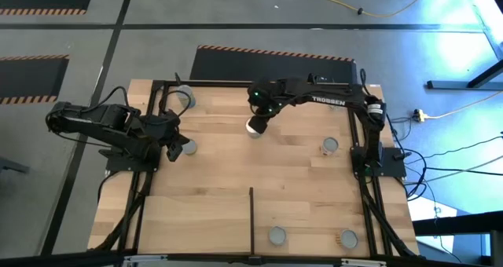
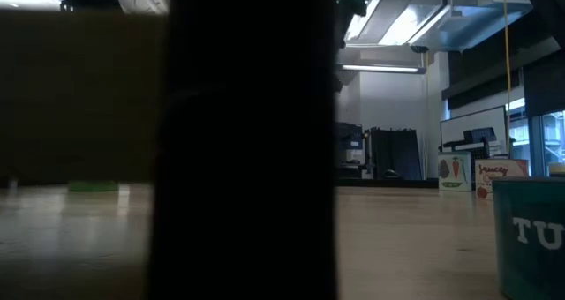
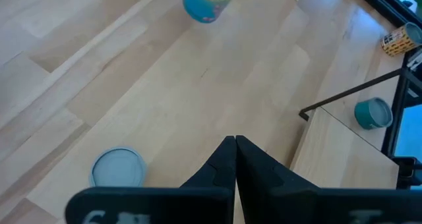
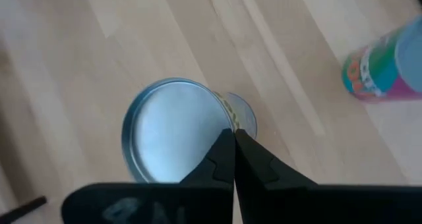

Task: Pick and place cans onto a shelf
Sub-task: Put the canned cherries on the shelf

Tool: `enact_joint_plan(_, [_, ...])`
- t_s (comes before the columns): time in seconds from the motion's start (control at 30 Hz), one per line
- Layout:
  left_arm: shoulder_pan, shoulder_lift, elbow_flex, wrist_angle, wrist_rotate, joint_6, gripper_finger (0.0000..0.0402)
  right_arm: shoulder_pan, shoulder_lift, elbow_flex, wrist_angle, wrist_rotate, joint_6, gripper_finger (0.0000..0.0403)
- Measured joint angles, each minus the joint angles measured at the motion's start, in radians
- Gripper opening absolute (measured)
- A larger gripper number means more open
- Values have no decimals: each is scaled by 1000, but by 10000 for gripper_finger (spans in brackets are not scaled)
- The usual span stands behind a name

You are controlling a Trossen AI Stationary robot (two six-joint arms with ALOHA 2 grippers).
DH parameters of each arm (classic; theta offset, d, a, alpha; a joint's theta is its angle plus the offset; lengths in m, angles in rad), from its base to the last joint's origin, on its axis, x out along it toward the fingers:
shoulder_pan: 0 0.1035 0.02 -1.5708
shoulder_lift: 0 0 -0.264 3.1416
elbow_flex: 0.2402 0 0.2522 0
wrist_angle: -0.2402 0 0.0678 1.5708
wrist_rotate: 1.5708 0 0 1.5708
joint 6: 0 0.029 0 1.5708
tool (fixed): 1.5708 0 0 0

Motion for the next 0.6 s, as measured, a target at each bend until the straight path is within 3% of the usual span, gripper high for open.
enact_joint_plan(0.3, [0,-8,0,-1,0,3,0,35,-3,155,-109,5,25,0])
enact_joint_plan(0.6, [0,-19,0,-2,-8,88,0,149,-4,283,-185,14,-35,0])
